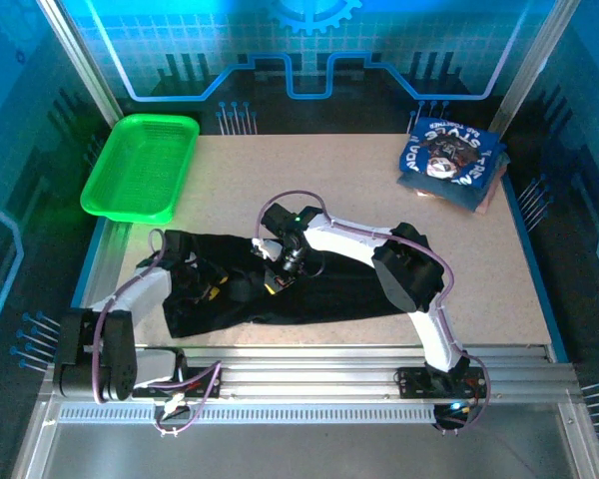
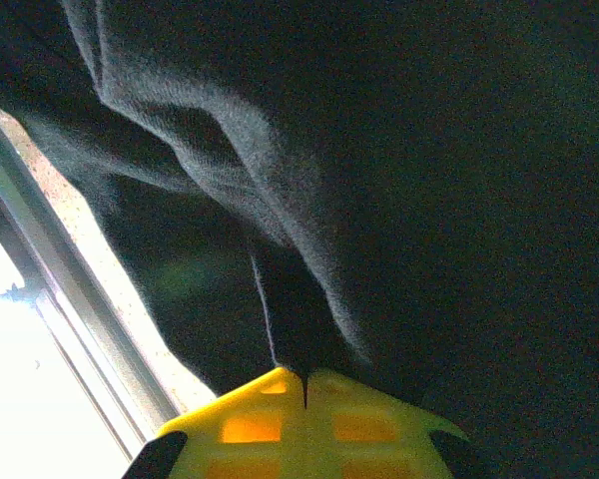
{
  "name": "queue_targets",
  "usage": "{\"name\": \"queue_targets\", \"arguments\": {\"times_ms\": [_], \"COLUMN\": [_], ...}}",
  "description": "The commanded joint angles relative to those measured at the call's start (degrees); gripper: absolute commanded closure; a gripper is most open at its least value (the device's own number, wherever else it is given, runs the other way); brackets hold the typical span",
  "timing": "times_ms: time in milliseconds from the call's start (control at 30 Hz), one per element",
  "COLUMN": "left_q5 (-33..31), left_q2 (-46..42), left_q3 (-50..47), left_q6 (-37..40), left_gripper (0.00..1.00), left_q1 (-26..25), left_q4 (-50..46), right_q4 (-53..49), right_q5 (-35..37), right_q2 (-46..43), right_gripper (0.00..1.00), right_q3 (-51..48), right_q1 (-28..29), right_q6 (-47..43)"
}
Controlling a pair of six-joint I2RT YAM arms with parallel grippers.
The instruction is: Fold and stack the t-shirts
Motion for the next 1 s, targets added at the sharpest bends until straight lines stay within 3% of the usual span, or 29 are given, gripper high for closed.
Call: {"name": "queue_targets", "arguments": {"times_ms": [0, 233, 533, 967], "left_q5": [1.6, 3.4, 1.9, 2.7], "left_q2": [1.5, 6.1, 5.7, -7.1], "left_q3": [-0.2, 0.5, 3.5, 4.9], "left_q6": [-1.5, -1.5, 0.9, 1.8], "left_gripper": [0.67, 0.74, 0.98, 1.00], "left_q1": [-1.1, -3.4, -3.8, -3.8], "left_q4": [2.4, 4.8, 0.0, -12.9], "right_q4": [-0.1, 0.2, 0.1, -0.5], "right_q5": [-1.8, -2.1, -2.0, -1.7], "right_q2": [-1.6, -1.3, -1.1, -1.1], "right_gripper": [1.00, 1.00, 1.00, 1.00], "right_q3": [-0.7, -0.6, -0.1, 0.4], "right_q1": [-0.8, -0.7, -0.8, -1.4], "right_q6": [-0.7, -0.6, -0.5, -0.7]}}
